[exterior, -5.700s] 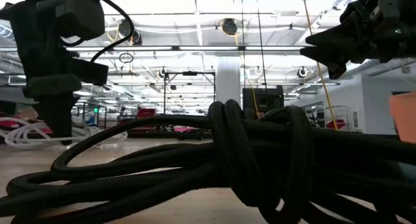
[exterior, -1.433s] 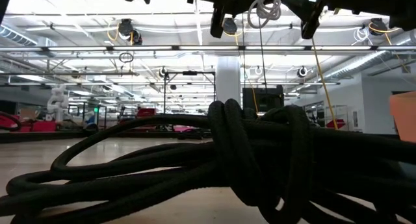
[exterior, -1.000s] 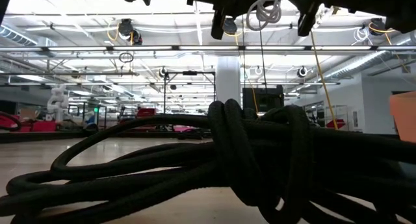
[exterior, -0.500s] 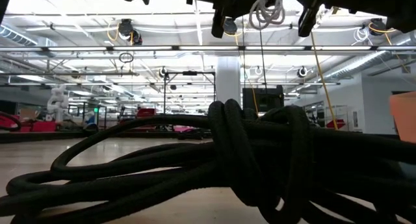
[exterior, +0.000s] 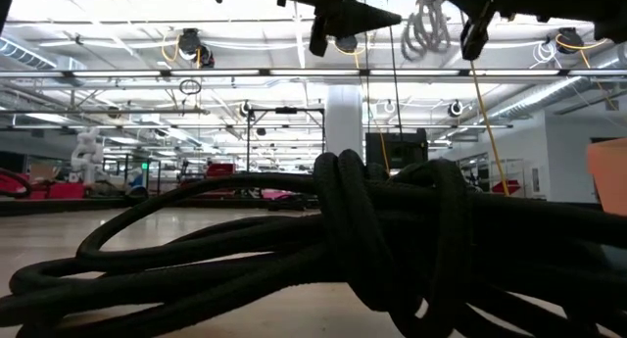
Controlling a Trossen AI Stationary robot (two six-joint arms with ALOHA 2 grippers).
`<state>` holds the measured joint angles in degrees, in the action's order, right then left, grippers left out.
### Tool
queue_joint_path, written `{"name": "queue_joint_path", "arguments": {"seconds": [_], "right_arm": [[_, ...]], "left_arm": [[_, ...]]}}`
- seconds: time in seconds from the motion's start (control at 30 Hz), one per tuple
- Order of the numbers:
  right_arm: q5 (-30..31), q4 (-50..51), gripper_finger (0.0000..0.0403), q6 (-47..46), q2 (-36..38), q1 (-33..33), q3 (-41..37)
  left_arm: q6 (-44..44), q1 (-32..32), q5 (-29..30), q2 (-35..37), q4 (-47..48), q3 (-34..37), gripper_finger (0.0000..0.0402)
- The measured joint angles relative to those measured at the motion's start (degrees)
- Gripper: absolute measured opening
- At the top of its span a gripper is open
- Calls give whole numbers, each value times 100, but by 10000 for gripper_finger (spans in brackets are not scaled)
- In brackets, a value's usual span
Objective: Pick and place USB-C Cables
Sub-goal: Put the white charger cable into the orange bin
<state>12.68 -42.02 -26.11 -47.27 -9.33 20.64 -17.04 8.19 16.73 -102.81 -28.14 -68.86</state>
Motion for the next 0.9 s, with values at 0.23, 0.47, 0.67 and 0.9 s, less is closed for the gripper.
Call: {"name": "queue_joint_path", "arguments": {"seconds": [0.23, 0.47, 0.67, 0.9], "right_arm": [[-140, 1253, 14, -380, 393, 82, 0], [-1610, 1688, 14, -2663, 425, -12, -2], [-2044, 2307, 13, -4393, 417, -435, 0], [-2047, 3726, 13, -5668, 415, -1066, -2]], "left_arm": [[-13, -20, 3, 544, 1093, 0, 234], [-132, 45, 6, 901, 2309, -2, 234], [-297, 76, 36, 933, 2807, 0, 234], [-624, 307, 268, 875, 3433, 0, 234]]}}
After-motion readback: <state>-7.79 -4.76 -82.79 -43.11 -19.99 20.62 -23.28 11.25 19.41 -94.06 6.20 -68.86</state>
